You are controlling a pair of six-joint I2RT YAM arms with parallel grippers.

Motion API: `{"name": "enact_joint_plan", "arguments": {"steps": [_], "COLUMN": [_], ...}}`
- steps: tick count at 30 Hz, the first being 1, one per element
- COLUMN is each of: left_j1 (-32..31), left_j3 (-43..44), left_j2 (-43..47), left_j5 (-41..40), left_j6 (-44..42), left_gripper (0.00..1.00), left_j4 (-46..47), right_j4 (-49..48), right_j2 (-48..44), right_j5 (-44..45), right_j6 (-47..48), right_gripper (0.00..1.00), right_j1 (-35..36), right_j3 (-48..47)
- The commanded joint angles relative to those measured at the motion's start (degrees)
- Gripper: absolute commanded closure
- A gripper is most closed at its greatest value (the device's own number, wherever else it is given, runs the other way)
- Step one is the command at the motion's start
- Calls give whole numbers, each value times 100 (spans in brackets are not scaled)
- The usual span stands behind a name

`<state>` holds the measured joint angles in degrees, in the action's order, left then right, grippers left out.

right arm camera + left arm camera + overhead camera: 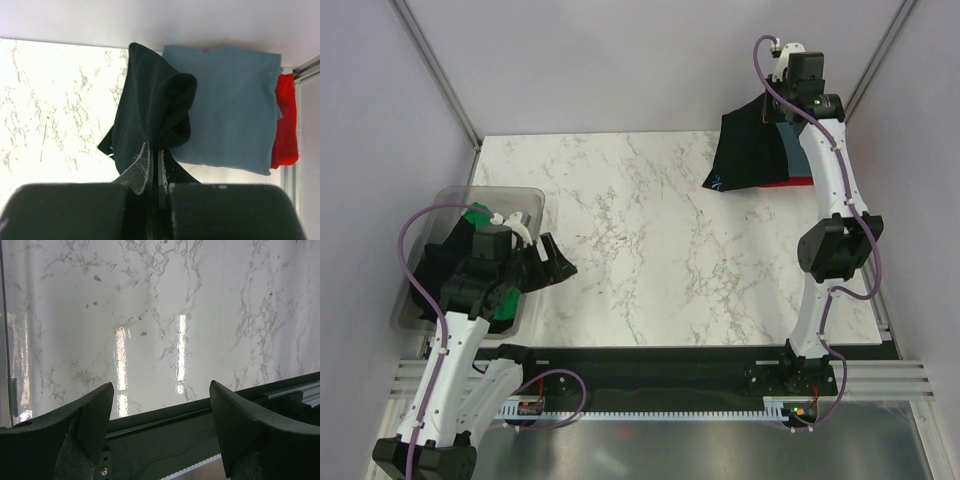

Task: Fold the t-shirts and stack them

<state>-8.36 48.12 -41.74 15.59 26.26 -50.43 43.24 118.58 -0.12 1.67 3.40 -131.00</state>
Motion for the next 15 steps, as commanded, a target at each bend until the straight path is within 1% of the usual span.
{"name": "enact_joint_plan", "arguments": {"steps": [1,7,13,15], "left_j1": [27,27,27,27], "left_j3": [22,5,-4,-4], "left_j2": [-19,-54,-107,-150], "left_j5": [102,110,110,110], "left_j6": [-192,-183,-192,-183], "left_gripper": [16,16,17,17], "left_j4": [148,157,157,157], "right_j4": [-229,-211,-272,-281], "right_j2": [-81,-81,59,147], "right_j5": [-146,-462,-779,-858], "right_j6": [184,175,193,167], "right_gripper": [100,100,100,100], "right_j1": [-111,-287,-313,-507], "right_j3": [-566,-874,-1094,-1156]}}
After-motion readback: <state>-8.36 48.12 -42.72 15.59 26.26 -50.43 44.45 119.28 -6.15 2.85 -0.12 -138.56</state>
